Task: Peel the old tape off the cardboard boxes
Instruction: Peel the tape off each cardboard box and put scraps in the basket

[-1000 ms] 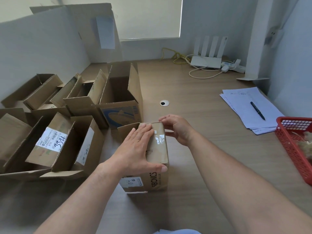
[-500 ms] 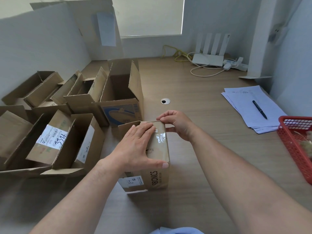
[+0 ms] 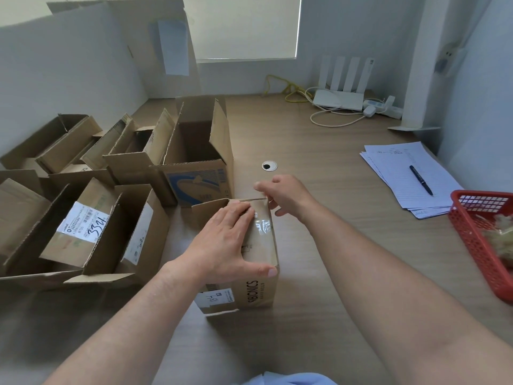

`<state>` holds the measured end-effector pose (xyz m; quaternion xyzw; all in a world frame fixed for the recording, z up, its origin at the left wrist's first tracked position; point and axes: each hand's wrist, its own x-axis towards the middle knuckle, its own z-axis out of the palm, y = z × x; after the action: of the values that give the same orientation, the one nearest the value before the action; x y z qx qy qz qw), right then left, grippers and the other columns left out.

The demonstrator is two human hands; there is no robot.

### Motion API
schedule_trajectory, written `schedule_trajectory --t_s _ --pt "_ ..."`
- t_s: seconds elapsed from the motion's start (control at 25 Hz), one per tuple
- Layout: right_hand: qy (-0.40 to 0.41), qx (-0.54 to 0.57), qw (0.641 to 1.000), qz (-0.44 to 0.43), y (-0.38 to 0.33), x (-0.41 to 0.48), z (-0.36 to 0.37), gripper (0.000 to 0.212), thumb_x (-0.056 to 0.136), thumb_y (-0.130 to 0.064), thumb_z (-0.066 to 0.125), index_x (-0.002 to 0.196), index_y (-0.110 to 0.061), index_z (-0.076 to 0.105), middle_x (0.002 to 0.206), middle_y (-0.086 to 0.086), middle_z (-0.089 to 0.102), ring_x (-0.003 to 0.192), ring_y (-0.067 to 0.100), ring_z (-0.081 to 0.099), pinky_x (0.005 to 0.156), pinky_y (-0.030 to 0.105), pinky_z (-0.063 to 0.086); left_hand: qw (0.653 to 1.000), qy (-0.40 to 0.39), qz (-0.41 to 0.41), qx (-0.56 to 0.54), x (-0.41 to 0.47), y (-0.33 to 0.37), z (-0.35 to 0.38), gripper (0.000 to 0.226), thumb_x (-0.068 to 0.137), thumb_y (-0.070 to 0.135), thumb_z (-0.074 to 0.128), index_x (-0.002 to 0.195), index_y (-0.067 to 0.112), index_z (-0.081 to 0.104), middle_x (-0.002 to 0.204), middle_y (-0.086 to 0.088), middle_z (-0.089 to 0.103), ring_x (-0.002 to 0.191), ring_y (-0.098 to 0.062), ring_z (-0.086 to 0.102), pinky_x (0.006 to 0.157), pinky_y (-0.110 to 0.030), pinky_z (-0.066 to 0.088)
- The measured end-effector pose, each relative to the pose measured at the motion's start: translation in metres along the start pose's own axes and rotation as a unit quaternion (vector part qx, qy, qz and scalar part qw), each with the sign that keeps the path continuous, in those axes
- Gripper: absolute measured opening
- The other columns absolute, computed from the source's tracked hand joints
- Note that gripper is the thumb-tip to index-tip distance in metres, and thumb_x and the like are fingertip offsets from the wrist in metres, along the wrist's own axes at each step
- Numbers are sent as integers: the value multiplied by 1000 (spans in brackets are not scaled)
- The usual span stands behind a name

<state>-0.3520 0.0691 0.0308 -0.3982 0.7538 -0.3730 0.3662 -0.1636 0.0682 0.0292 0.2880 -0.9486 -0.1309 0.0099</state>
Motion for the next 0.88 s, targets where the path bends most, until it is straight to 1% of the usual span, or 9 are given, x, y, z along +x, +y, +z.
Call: schedule_trajectory --t_s 0.08,0.2,0.28,0.32,0.4,0.44,0.6,0.76,0.88 --pt "19 -136 991 -3 -13 1 4 21 74 -26 58 61 -14 47 64 7 60 64 28 64 63 35 52 1000 2 2 2 0 2 0 127 59 95 38 154 19 3 157 14 -3 137 1 -10 108 -20 -13" --pt "41 -226 973 2 -22 2 9 14 73 -12 47 59 -11 49 65 12 66 59 28 66 62 28 51 1000 -3 -3 4 0 1 0 127 57 95 34 154 18 3 157 13 -3 138 0 -10 106 -19 -12" --pt "62 -197 978 28 -19 2 10 17 76 -6 42 62 -8 52 62 12 66 55 27 65 59 27 50 1000 -5 -8 -4 -1 -1 1 128 55 95 33 154 18 4 157 14 -4 139 0 -9 107 -19 -10" --pt "73 -141 986 57 -15 4 8 18 78 -4 40 65 -5 53 57 11 65 56 28 67 57 28 50 1000 -5 -10 -9 -2 -1 2 129 55 95 33 154 18 4 157 15 -3 139 0 -9 107 -20 -8" --pt "78 -12 991 107 -10 7 0 20 82 0 37 78 2 56 51 12 61 68 34 71 66 37 56 1000 -3 -11 -13 -2 -1 3 130 53 96 32 154 18 4 156 16 -3 137 2 -9 107 -20 -7" --pt "73 10 992 106 -9 8 -3 19 83 -1 38 85 3 57 53 13 60 74 37 71 72 43 56 1000 -3 -10 -12 -2 -1 3 131 52 97 30 154 18 5 156 16 -3 137 2 -9 107 -20 -7" --pt "25 -137 990 31 -18 -2 -3 15 77 -21 53 78 -8 59 74 11 69 72 27 72 72 39 59 1000 -8 -11 -3 1 0 3 132 50 98 27 154 19 4 157 14 -3 140 -2 -9 107 -21 -8" --pt "10 -269 963 -5 -30 -3 5 13 70 -11 48 59 -9 55 59 9 67 56 26 64 59 26 51 1000 1 -12 12 1 0 2 131 53 99 34 154 19 7 158 12 1 141 -4 -7 107 -21 -9" --pt "44 -294 955 -13 -28 -4 8 21 73 -6 46 53 -9 51 56 9 62 64 28 64 59 26 49 1000 12 -19 13 1 0 2 131 48 98 30 153 21 10 157 12 4 140 -3 -5 108 -22 -9"
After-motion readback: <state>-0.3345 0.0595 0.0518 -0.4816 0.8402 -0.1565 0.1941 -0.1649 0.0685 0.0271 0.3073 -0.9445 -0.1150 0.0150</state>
